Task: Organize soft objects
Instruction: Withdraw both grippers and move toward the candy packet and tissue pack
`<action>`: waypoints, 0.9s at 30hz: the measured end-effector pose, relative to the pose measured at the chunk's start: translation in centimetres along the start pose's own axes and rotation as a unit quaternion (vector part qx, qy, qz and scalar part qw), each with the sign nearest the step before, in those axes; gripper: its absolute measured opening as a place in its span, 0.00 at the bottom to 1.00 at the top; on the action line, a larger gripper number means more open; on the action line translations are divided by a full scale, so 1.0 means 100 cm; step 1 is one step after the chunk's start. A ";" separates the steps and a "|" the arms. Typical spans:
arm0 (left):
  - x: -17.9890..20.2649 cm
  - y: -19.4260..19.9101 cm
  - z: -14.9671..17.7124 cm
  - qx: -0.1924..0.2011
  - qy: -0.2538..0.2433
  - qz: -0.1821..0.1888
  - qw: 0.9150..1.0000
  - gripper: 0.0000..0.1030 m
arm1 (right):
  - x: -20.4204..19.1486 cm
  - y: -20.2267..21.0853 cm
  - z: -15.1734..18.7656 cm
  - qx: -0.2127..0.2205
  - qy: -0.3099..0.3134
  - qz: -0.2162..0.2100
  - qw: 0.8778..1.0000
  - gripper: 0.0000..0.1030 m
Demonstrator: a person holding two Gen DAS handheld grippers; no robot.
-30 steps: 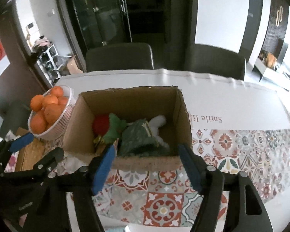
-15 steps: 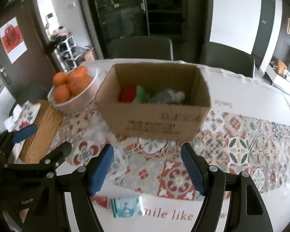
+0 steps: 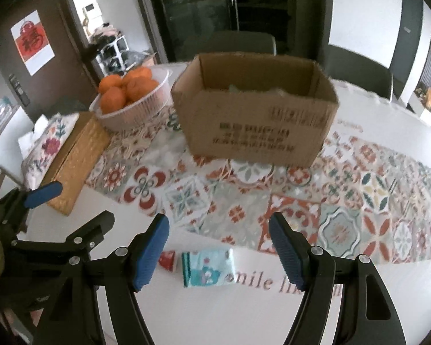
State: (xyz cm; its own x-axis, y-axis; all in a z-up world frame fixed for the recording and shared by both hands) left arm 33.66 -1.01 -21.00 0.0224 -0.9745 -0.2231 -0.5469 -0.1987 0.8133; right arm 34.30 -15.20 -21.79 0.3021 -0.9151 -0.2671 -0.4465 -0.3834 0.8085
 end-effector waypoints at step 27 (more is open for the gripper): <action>0.039 -0.066 0.089 -0.066 -0.098 0.076 0.990 0.92 | -0.003 -0.087 0.087 -0.138 -0.008 -0.041 0.989 0.71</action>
Point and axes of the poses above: each gripper's, at about its wrist camera, not at the fingertips, and y roughly against the way its jaws point, x to its right, z to its underside, the point moved 10 cm from there along -y, roughly the way its jaws point, and after that the axes turned 10 degrees about -z, right-handed, at the moved point
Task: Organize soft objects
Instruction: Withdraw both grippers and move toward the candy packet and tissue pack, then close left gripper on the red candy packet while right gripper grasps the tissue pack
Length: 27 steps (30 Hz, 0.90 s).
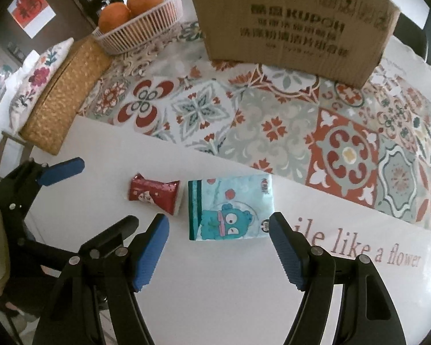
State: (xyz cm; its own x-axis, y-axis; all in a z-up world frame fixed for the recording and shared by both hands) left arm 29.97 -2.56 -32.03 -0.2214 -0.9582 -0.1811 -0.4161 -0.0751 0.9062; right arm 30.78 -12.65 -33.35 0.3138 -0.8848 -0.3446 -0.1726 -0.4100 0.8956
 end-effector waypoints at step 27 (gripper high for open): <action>0.023 -0.040 -0.007 -0.026 0.012 0.016 0.999 0.77 | 0.024 -0.025 -0.006 -0.023 -0.038 0.003 0.999 0.74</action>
Point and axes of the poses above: each gripper's, at about its wrist camera, not at the fingertips, and y roughly against the way its jaws point, x to its right, z to its underside, the point moved 10 cm from there along -y, roughly the way its jaws point, and after that the axes turned 10 degrees about -z, right-handed, at the moved point
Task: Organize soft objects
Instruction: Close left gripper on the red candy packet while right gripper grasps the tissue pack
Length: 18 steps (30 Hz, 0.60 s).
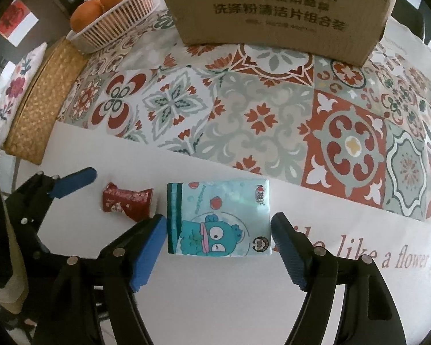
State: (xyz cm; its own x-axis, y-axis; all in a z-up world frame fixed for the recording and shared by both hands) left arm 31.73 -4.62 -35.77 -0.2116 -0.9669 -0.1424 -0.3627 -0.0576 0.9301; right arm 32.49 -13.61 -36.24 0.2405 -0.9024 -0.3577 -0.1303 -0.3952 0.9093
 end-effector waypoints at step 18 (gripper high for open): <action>-0.008 0.006 -0.001 0.016 0.036 0.027 0.999 0.38 | 0.004 0.004 0.001 0.013 -0.007 0.000 1.000 0.71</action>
Point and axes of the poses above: each gripper's, at about its wrist camera, not at the fingertips, and y roughly against the way its jaws point, x to its right, z to its underside, the point moved 10 cm from there along -y, roughly the way its jaws point, and after that the axes turned 10 degrees about -z, right-handed, at the moved point
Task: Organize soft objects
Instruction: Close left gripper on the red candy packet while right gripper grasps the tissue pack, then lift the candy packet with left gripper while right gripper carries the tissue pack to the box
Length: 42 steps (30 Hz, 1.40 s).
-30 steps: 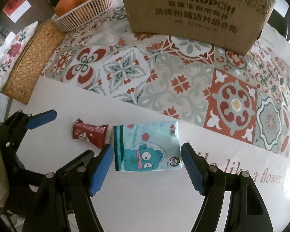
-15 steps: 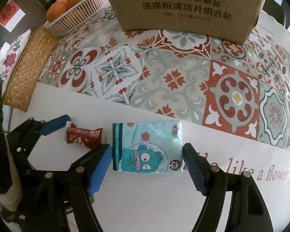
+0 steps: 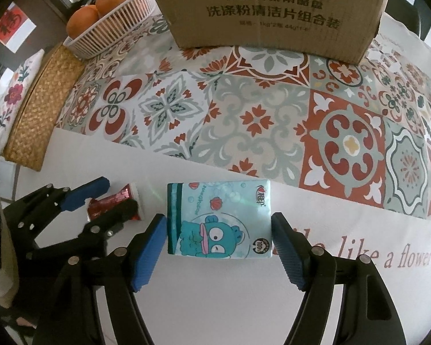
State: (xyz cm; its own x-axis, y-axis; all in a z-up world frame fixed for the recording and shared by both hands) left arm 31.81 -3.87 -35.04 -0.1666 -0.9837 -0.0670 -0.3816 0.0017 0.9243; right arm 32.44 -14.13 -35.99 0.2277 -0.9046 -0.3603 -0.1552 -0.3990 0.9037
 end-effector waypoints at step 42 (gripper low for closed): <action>0.004 -0.001 0.017 -0.020 -0.048 -0.015 0.999 0.57 | -0.011 -0.004 0.005 0.003 0.018 -0.003 1.000 0.68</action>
State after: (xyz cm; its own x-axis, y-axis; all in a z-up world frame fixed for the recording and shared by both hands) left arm 30.25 -3.96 -35.76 -0.2429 -0.9614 -0.1296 -0.3519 -0.0372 0.9353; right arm 31.78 -13.08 -36.07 0.2632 -0.8959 -0.3578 -0.1592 -0.4062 0.8998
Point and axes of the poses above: each gripper's, at about its wrist camera, not at the fingertips, and y roughly against the way its jaws point, x to its right, z to its underside, the point moved 10 cm from there along -y, roughly the way its jaws point, and after that the axes turned 10 degrees about -z, right-handed, at the moved point
